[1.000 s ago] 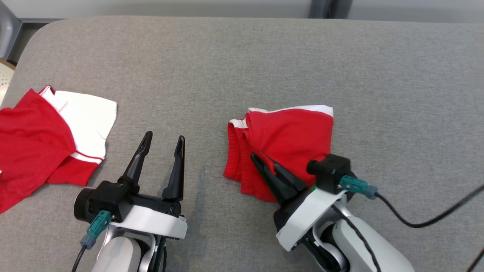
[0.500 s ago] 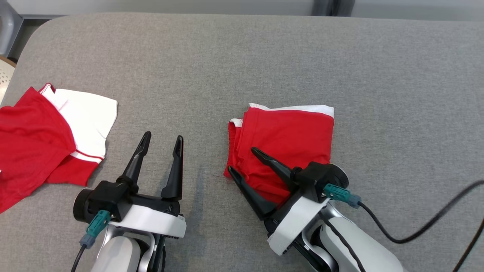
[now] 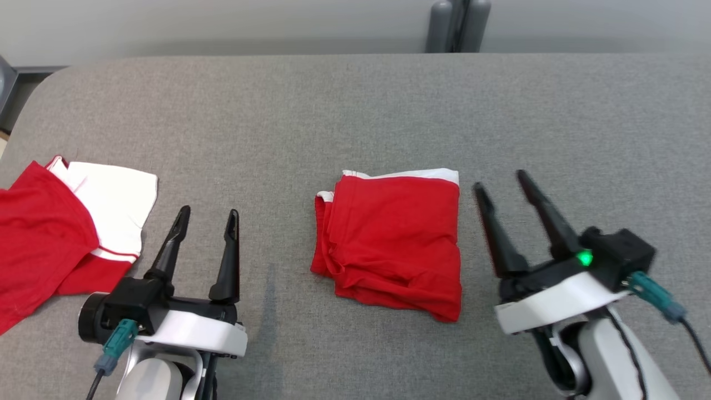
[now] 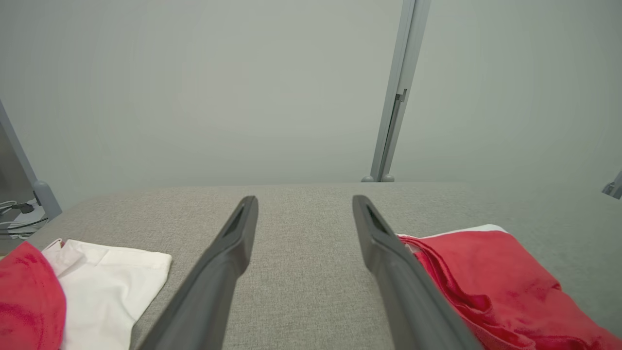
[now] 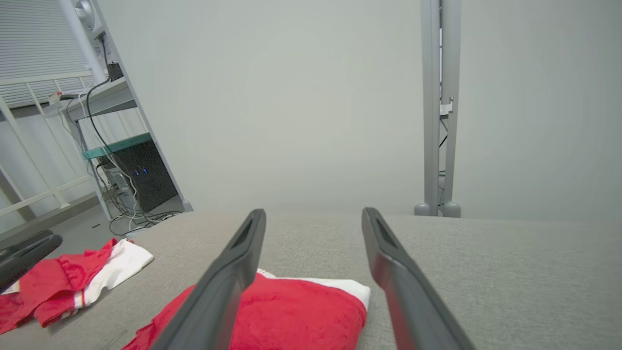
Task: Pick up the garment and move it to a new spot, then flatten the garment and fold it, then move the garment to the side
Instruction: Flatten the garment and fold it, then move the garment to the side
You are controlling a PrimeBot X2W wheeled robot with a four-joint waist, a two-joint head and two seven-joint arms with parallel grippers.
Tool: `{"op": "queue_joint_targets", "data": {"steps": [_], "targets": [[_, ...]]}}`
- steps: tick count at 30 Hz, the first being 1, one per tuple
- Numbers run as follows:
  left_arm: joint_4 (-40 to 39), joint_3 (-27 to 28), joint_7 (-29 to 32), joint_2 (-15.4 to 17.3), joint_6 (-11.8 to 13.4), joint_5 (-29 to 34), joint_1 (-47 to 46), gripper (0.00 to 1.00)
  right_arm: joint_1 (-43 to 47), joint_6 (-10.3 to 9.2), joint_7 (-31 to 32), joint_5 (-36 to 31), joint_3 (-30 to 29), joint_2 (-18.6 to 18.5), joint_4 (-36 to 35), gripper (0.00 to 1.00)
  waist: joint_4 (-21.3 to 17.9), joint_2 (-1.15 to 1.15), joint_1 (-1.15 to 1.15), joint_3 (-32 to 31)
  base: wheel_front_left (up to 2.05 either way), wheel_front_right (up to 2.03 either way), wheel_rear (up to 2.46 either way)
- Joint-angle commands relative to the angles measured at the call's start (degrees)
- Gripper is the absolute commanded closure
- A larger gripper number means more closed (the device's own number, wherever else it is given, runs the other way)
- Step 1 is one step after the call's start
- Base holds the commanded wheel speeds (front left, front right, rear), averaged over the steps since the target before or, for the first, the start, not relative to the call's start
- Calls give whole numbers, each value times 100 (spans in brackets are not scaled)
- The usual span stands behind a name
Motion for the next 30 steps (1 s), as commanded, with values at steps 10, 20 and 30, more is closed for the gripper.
{"op": "queue_joint_targets", "data": {"steps": [10,20,30], "targets": [[-77,196,99,213,162,-115,319,0,990,1,281,-505,-1608,-50,-508,0,-85,0,0,-511,0,0,0],[-141,232,212,311,311,-157,806,0,1542,1,536,-540,-1856,-41,-655,0,-47,0,0,-932,0,0,0],[-162,200,359,369,373,-248,1229,0,2040,1,715,-598,-2059,-30,-794,0,48,0,0,-1300,0,0,0]]}}
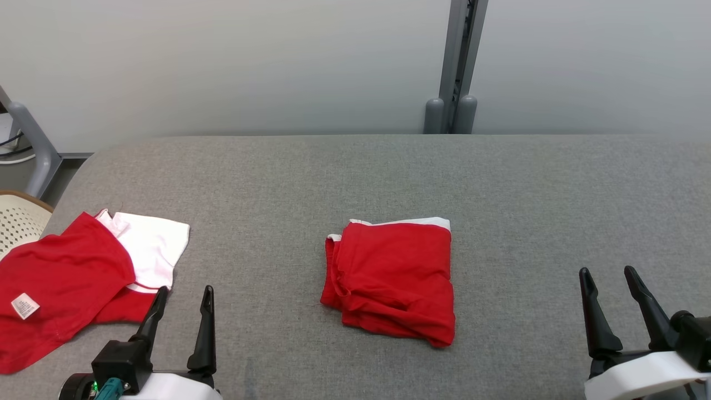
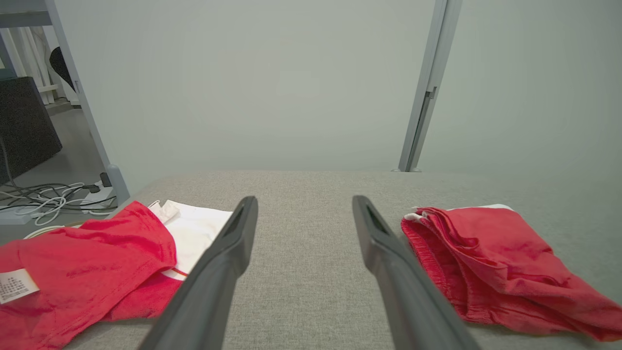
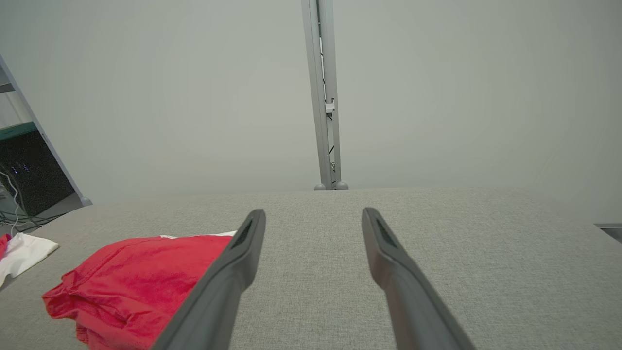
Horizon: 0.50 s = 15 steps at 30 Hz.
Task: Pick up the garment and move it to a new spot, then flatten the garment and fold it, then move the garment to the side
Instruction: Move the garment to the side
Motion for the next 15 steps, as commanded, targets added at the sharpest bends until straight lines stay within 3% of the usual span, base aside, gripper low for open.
{"op": "queue_joint_targets", "data": {"steps": [1,15], "targets": [[-27,0,28,43,35,-40,54,0,88,1,33,-50,-36,-16,-74,0,20,0,0,-24,0,0,0],[-29,-94,113,135,41,-15,-17,0,150,1,167,-37,-102,-11,-181,0,9,0,0,-20,0,0,0]]}}
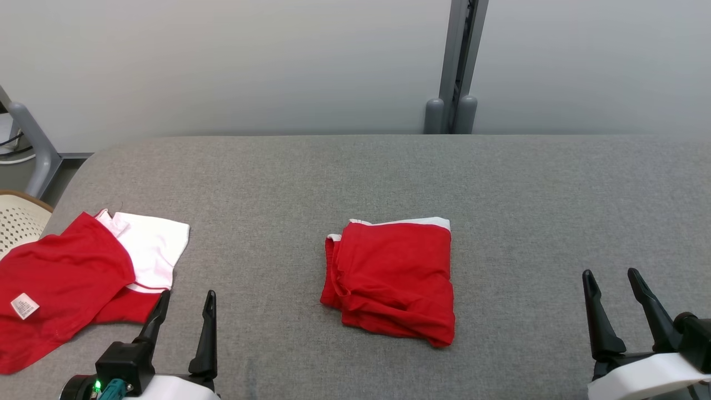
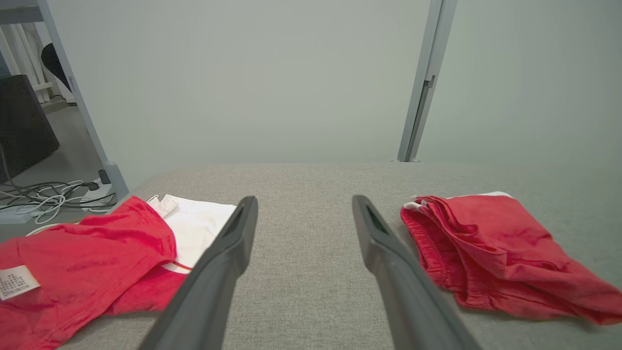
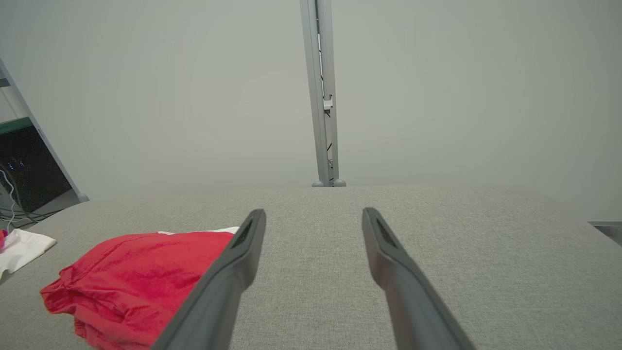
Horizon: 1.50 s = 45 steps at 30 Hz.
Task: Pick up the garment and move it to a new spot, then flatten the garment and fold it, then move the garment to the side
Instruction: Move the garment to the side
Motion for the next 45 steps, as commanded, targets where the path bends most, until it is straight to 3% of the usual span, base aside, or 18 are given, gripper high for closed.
{"op": "queue_joint_targets", "data": {"steps": [1,16,23,34,43,44,45], "targets": [[-1,-1,9,34,14,-14,-65,0,14,1,32,16,-21,-15,-28,0,-1,0,0,4,0,0,0],[30,-81,22,63,31,-41,-178,0,-16,1,37,8,-47,-16,36,0,30,0,0,36,0,0,0],[4,-211,-42,22,-67,10,-490,0,-256,1,143,-132,-32,-16,197,0,301,0,0,317,0,0,0],[265,-504,-281,-187,-300,61,-1105,0,-1250,1,-9,213,567,-18,2037,0,945,0,0,837,0,0,0],[429,-530,-406,-249,-346,79,-1320,0,-1924,1,-76,560,1134,-26,3360,0,1080,0,0,1070,0,0,0],[440,-525,-409,-242,-346,83,-1329,0,-1979,1,-11,603,1201,-24,3512,19,1071,0,0,1089,0,0,0],[449,-523,-416,-232,-349,90,-1345,0,-2031,1,38,638,1255,-24,3641,62,1060,0,0,1101,0,0,0]]}}
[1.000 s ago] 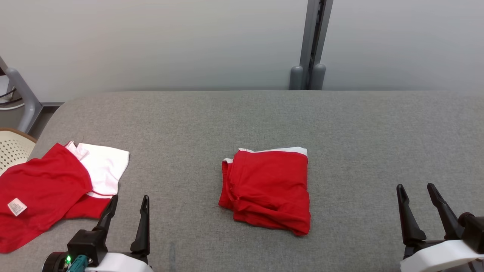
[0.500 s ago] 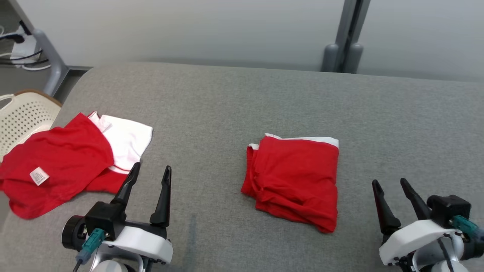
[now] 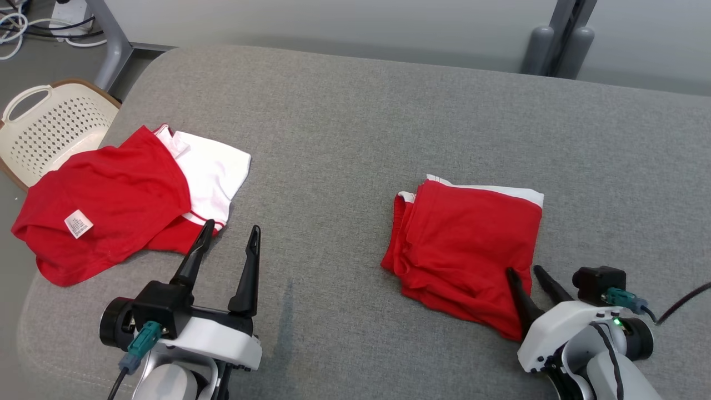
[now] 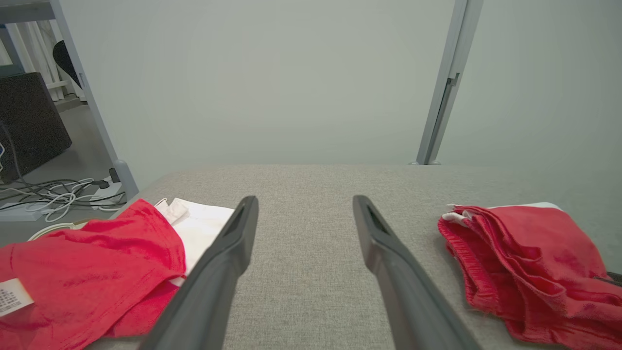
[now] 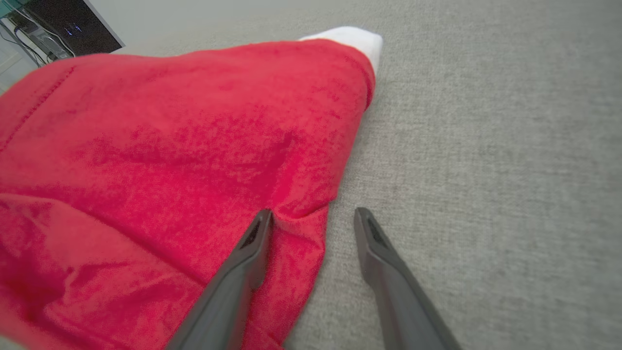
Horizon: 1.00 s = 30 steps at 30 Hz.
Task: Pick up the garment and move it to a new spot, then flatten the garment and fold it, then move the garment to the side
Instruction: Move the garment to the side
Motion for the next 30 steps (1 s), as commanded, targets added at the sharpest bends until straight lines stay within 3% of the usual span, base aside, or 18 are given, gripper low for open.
{"op": "queue_joint_targets", "data": {"steps": [1,9,19,25,30], "targets": [[15,19,-23,27,-36,30,-110,0,-59,1,93,92,103,-28,185,100,-25,0,0,21,0,0,0],[-122,-22,-64,106,11,126,-140,0,-343,-1,-107,343,595,-219,410,100,-417,0,0,55,0,0,0],[-550,-141,139,293,26,246,-95,0,-397,-1,-264,506,1317,-682,183,100,-1621,0,0,123,0,0,0],[-824,-267,336,376,-24,324,-216,0,-719,0,-281,528,1681,-1062,232,100,-2320,0,0,312,0,0,0],[-1137,-385,513,470,-97,427,-423,0,-1304,0,-409,418,1858,-1620,400,100,-2640,0,0,718,0,0,0]]}}
